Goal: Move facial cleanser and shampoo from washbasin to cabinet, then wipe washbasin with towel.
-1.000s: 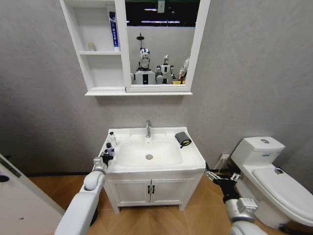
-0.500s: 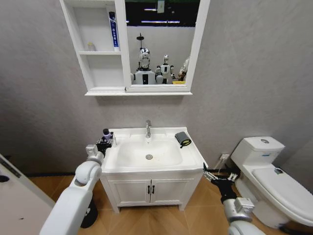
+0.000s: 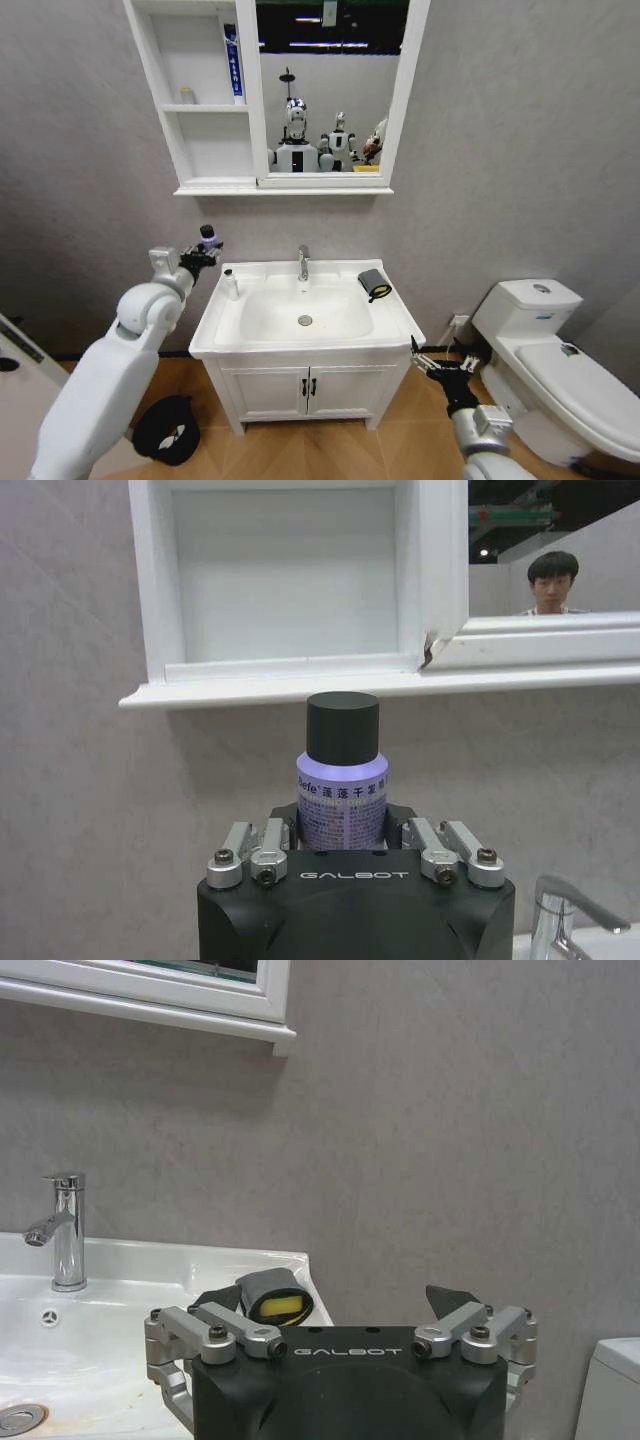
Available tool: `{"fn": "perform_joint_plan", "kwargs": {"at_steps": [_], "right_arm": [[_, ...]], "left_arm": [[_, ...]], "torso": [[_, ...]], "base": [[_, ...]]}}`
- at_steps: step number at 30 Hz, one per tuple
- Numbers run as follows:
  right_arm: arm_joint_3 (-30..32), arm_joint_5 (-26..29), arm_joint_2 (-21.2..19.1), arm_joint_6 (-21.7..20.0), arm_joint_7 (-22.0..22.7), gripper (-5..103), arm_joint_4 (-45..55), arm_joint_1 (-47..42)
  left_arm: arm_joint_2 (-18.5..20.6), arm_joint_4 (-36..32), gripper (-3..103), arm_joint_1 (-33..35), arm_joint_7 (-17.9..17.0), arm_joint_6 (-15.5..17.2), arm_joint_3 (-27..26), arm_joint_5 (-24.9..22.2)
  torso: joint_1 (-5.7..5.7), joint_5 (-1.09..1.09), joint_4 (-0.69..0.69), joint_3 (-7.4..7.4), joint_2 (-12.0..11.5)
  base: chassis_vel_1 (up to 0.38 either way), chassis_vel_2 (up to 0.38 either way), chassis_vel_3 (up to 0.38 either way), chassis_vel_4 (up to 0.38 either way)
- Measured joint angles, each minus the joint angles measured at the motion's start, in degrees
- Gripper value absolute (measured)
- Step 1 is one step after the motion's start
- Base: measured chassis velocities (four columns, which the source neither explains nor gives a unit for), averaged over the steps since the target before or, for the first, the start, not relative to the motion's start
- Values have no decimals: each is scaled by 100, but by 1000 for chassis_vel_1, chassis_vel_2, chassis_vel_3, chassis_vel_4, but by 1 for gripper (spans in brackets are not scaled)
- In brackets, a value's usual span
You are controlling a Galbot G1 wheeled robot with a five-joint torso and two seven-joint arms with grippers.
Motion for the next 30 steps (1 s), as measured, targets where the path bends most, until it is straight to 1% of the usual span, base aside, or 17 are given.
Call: {"fn": "perform_joint_plan", "kwargs": {"at_steps": [1, 2, 5, 6, 8, 9, 12, 13, 17, 18, 20, 21, 24, 27, 29, 30], "right_arm": [[7, 3, -5, -10, 1, 100, 0, 1], [7, 3, -5, -10, 1, 100, 0, 1], [19, 7, 0, -21, 5, 100, -1, 0], [19, 7, 0, -21, 5, 100, -1, 0], [16, 7, 14, -25, 9, 100, -7, -1], [16, 7, 14, -25, 9, 100, -7, -1], [9, 28, 25, -74, 27, 100, -3, 30], [9, 28, 25, -74, 27, 100, -3, 30], [52, 68, -9, -94, 36, 100, -4, 44], [52, 68, -9, -94, 36, 100, -4, 44], [56, 71, -12, -94, 37, 100, -31, 49], [56, 71, -12, -94, 37, 100, -31, 49], [27, 71, -2, -90, 34, 100, -66, 81], [20, 71, -2, -87, 32, 100, -72, 90], [24, 71, -3, -72, 29, 100, -88, 100], [24, 71, -3, -72, 29, 100, -88, 100]], "left_arm": [[13, 39, 42, -154, -26, 33, 70, -66], [13, 39, 42, -154, -26, 33, 70, -66], [30, 214, 42, -657, -129, 159, 338, -327], [30, 214, 42, -657, -129, 159, 338, -327], [13, 395, 42, -1020, -157, 200, 540, -393], [13, 395, 42, -1020, -157, 200, 540, -393], [-60, 717, 42, -1532, -160, 218, 827, -403], [-60, 717, 42, -1532, -160, 218, 827, -403], [-83, 1152, 42, -2090, -137, 253, 1069, -437], [-83, 1152, 42, -2090, -137, 253, 1069, -437], [-95, 1429, 42, -2454, -134, 292, 1196, -481], [-95, 1429, 42, -2454, -134, 292, 1196, -481], [-193, 1878, 42, -2993, -153, 359, 1419, -531], [-272, 2078, 42, -3212, -161, 369, 1511, -541], [-446, 2406, 42, -3565, -175, 369, 1628, -538], [-446, 2406, 42, -3565, -175, 369, 1628, -538]], "torso": [[0, 0, 0, 0, 0], [0, 0, 0, 0, 0], [0, 0, 1, 0, 0], [0, 0, 1, 0, 0], [0, 0, 1, 0, 0], [0, 0, 1, 0, 0], [0, 0, 0, 1, 0], [0, 0, 0, 1, 0], [0, 0, 1, 0, 0], [0, 0, 1, 0, 0], [0, 0, 1, 0, 0], [0, 0, 1, 0, 0], [0, 1, 1, 0, 0], [0, 0, 1, 0, 0], [0, 1, 0, 0, 0], [0, 1, 0, 0, 0]], "base": [[0, 0, 0, 0], [0, 0, 0, 0], [0, 0, 0, 0], [0, 0, 0, 0], [0, 0, 0, 0], [0, 0, 0, 0], [0, 0, 0, 0], [0, 0, 0, 0], [0, 0, 0, 0], [0, 0, 0, 0], [0, 0, 0, 0], [0, 0, 0, 0], [0, 0, 0, 0], [0, 0, 0, 0], [0, 0, 0, 0], [0, 0, 0, 0]]}}
